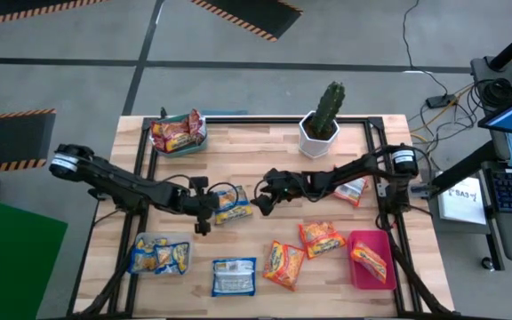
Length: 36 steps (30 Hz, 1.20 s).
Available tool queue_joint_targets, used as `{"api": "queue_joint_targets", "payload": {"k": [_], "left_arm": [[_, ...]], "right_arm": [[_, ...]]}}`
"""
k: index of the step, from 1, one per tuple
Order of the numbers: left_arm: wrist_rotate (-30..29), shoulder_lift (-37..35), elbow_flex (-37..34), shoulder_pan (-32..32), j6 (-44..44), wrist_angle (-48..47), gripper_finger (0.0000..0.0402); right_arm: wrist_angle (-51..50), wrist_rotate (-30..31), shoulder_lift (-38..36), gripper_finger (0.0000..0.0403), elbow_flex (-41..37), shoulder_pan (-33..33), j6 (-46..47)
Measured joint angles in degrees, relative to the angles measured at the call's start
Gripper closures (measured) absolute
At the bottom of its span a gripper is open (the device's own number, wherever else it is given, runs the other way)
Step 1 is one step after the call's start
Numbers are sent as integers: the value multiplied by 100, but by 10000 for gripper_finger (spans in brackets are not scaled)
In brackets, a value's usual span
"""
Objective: Sort Maruchan noodles
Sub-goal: Put the top blue noodle into the transparent bin
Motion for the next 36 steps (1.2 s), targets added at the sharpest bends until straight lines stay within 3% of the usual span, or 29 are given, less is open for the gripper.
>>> {"api": "queue_joint_targets", "payload": {"k": [11, 18, 36], "left_arm": [[13, -3, -163, -31, -338, 9, 400], [626, -70, -65, -74, -215, 317, 400], [21, 23, -1165, -57, -848, 2052, 400]], "right_arm": [[137, -113, 532, 48, 576, -54, -79], [90, -113, 612, 48, 853, -56, -162], [70, -93, 622, 48, 876, -67, -111]]}}
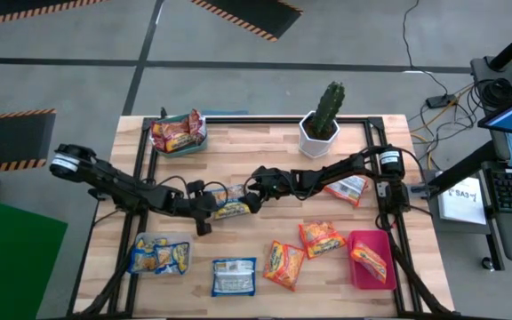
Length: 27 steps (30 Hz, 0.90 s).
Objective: Sort Maruchan noodles
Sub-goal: Put the top blue noodle into the transparent bin
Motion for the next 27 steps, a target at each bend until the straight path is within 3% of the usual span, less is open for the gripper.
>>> {"api": "queue_joint_targets", "payload": {"k": [21, 27], "left_arm": [[-73, 718, 155, 0, -96, 506, 400], [4, 726, 173, 0, -37, 684, 400]], "right_arm": [[663, -329, 577, 50, 36, -9, 333], [711, -440, 581, 71, 103, 6, 394]]}}
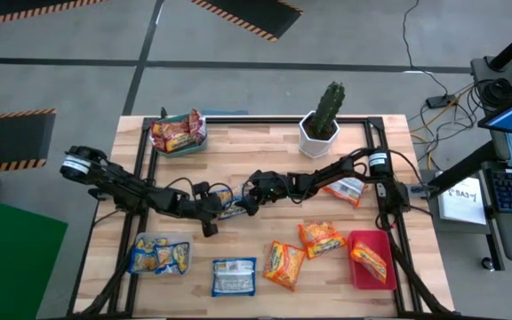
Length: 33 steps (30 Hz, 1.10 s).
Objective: Sort Maruchan noodles
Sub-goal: Put the top blue noodle into the transparent bin
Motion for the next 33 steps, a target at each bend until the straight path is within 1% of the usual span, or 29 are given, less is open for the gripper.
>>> {"api": "queue_joint_targets", "payload": {"k": [6, 14, 16, 27, 30, 33], "left_arm": [[-3, 0, -4, 0, 4, 39, 400], [-1, 20, -11, 0, 205, 359, 400], [-3, 20, -11, 0, 208, 361, 400], [-44, -22, -11, 0, 172, 369, 400], [-42, -228, -9, 0, 210, 194, 400], [-42, -588, -9, 0, 276, -47, 400]], "right_arm": [[125, -93, 0, 93, 2, 9, 73], [136, -30, 0, 142, 2, 9, 120], [134, -8, 0, 162, 2, 9, 90], [141, 3, -7, 301, 4, 20, -157], [160, -13, -33, 331, 4, 23, -281], [162, -14, -111, 357, 7, 55, -634]]}}
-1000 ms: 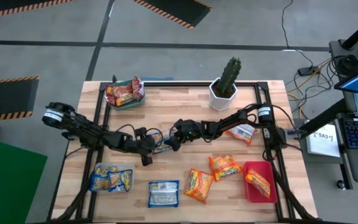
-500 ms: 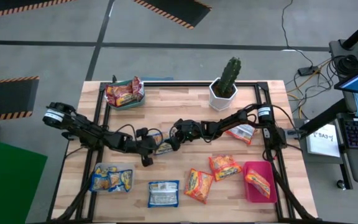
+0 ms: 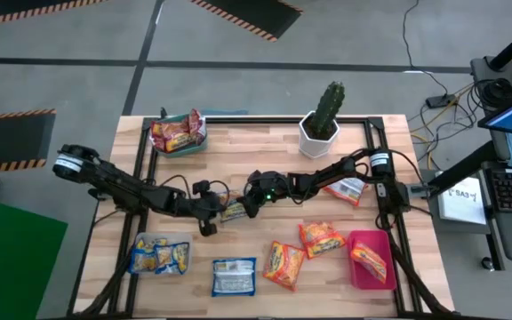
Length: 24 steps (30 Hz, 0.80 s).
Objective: Sort Maruchan noodles
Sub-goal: Put the top blue noodle into the transparent bin
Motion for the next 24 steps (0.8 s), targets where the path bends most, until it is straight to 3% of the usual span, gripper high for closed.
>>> {"api": "queue_joint_targets", "payload": {"k": [8, 13, 16, 20, 24], "left_arm": [[-2, -1297, 2, 0, 362, -130, 400], [-13, -1778, 2, 0, 794, 551, 400], [-13, -1825, 2, 11, 915, 977, 394], [42, -1773, 2, 11, 655, 989, 358], [171, -1630, 2, 9, 289, 806, 294]], "right_arm": [[-100, 27, -331, 392, -7, 260, -1680], [-217, 234, -381, 393, -9, 581, -2888], [-279, 776, -381, 393, -9, 784, -3334], [-422, 1467, -381, 393, -9, 941, -3786], [-426, 1516, -381, 393, -9, 984, -3884]]}}
